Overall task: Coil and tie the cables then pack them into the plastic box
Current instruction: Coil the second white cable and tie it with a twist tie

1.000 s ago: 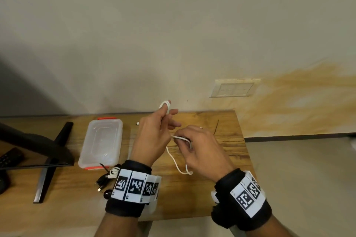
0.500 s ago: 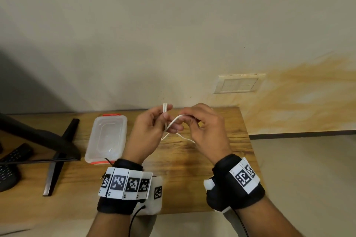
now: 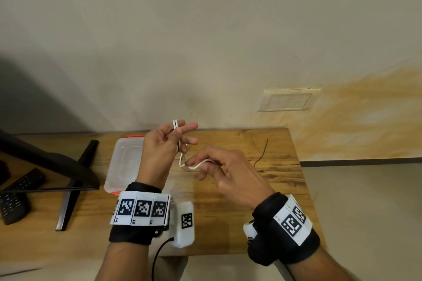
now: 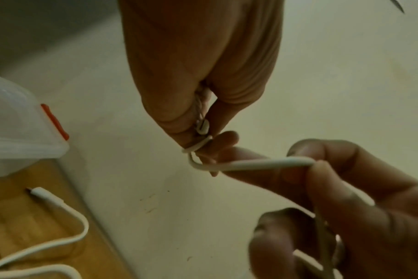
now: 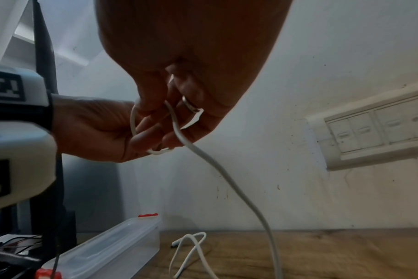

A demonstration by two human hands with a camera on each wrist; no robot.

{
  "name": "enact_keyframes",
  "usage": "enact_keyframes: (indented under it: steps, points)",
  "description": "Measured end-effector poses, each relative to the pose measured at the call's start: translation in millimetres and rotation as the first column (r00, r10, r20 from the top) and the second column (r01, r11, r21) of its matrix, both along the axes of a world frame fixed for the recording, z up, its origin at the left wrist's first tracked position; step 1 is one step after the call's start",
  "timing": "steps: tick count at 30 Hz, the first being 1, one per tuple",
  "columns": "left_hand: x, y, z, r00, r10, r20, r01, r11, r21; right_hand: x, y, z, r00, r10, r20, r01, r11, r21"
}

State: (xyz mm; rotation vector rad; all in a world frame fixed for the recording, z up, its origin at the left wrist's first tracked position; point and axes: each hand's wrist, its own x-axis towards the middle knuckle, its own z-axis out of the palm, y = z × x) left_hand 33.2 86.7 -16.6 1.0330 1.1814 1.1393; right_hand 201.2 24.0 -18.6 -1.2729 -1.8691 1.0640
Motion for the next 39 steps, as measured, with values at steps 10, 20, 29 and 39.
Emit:
enact_keyframes:
  steps: [10,20,29,39]
  points:
    - [18.2,-4.5,-4.8,0.962,-0.131,-0.239,0.153,0.985,0.078,0.7,6.6,7.1,0.941,-0.190,-0.280,0.207,0.978,0.031]
    - [22.0,-15.6,10.1,0.887,-0.438,-0.147,0.452,0.889,0.080,15.7,29.3,-7.2,0.791,-0.561,-0.245,0.594,0.799,0.089]
    - [11.4,-12.4,2.3,0.869,-0.492,-0.054,0.494,0.869,0.038,11.7,29.0,-2.9,0.730,-0.511,-0.454,0.384,0.856,-0.346]
    - [19.7,-15.1,10.3,0.897,-0.315,0.310,0.311,0.948,0.065,-11.5,16.7,-1.2,0.863,-0.406,-0.301,0.294,0.888,-0.354]
